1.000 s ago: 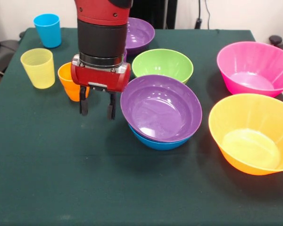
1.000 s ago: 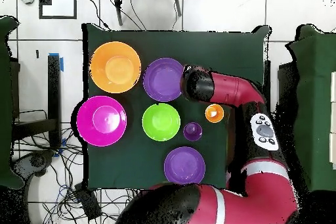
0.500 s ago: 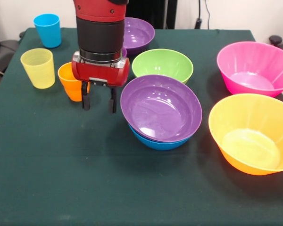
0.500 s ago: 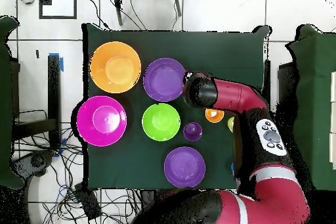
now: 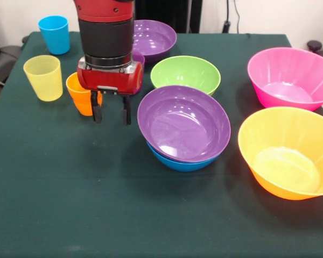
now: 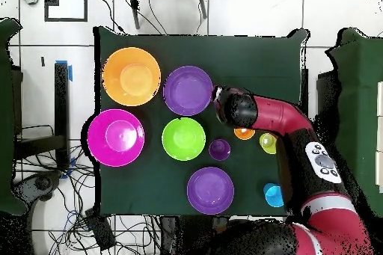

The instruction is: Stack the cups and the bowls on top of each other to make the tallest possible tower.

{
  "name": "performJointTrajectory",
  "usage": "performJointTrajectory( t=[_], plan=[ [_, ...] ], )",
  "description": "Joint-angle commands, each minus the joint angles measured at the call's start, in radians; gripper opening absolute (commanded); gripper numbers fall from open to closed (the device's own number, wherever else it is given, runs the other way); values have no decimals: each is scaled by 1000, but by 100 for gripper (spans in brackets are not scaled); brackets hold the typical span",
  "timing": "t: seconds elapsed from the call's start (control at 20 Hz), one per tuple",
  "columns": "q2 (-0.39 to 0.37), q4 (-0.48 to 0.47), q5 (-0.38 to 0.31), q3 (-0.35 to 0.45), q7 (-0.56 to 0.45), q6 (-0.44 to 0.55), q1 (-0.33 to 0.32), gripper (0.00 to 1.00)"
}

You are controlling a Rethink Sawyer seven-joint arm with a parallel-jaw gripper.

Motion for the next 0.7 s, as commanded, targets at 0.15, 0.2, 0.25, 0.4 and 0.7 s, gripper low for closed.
performJointTrajectory(
  t=[0.15,0.2,0.25,0.4,0.7],
  plan=[
    [70,84,-118,213,-149,-56,-106,100],
    [72,86,-125,223,-155,-49,-118,100],
    [74,89,-131,231,-157,-46,-128,100],
    [56,106,-165,247,-161,-41,-146,100],
    [-21,133,-261,194,-116,-51,-92,100]
  ],
)
